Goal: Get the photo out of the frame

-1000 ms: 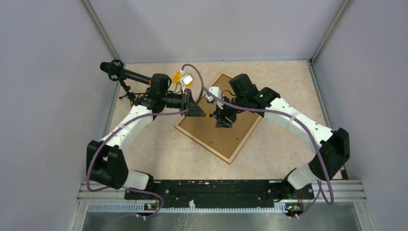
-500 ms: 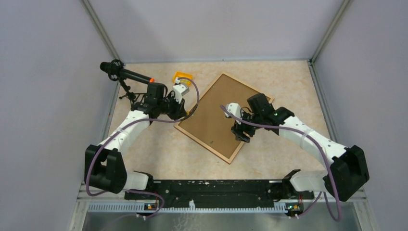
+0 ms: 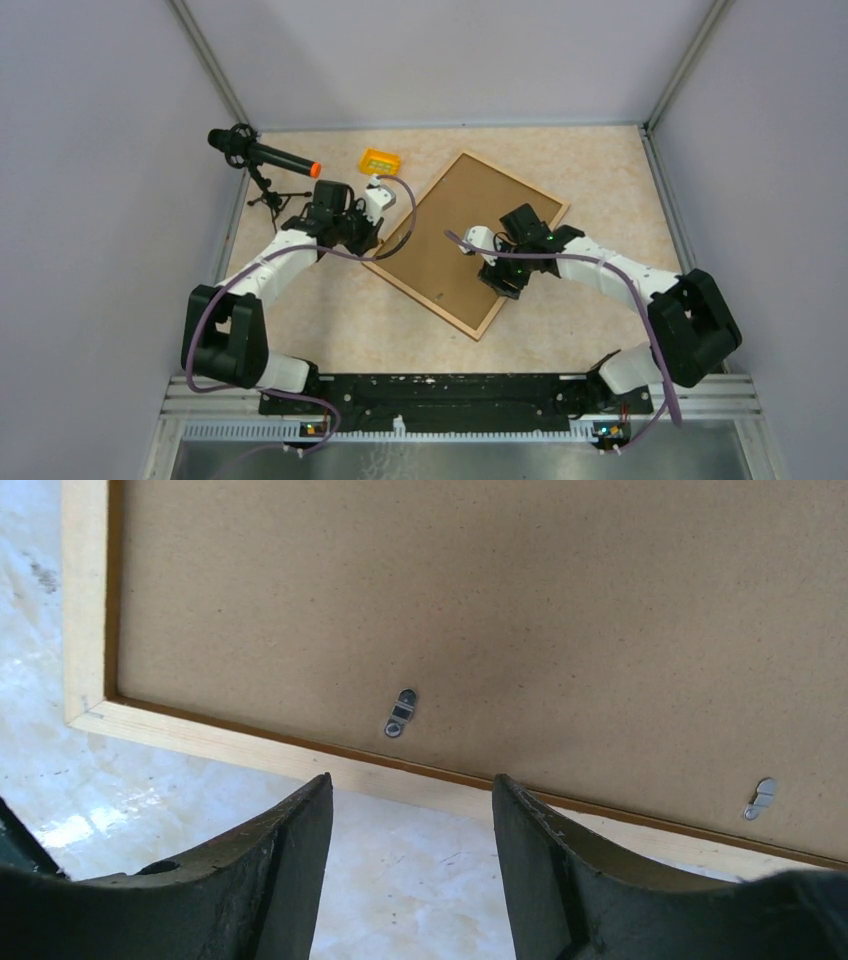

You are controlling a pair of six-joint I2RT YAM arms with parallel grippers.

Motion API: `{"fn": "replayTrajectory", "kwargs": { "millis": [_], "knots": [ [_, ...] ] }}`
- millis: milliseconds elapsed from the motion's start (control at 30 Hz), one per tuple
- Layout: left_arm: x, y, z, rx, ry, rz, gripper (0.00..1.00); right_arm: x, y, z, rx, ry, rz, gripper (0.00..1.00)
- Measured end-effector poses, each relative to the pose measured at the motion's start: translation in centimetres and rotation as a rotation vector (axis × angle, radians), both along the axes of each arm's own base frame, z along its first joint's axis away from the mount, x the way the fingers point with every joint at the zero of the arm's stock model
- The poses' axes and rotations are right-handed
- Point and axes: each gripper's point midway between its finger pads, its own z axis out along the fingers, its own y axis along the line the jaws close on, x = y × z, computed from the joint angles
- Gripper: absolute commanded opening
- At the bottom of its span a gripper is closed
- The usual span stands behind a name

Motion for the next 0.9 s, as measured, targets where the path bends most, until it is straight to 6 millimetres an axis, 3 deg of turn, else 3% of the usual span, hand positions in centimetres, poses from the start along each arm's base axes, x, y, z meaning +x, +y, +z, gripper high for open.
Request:
{"fn": "replayTrajectory", "kwargs": {
  "millis": [467,900],
  "knots": [
    [0.7,-0.5,-1.2,0.000,-0.032,-0.041,0.00,0.4,-0.7,-1.9,-0.067,0.019,-0.005,0.56],
    [0.9,-1.4,-1.5,-0.030,-0.039,-0.088,0.00,0.5,-0.7,-2.0,-0.071,0.017,0.002,0.55]
  ]
}}
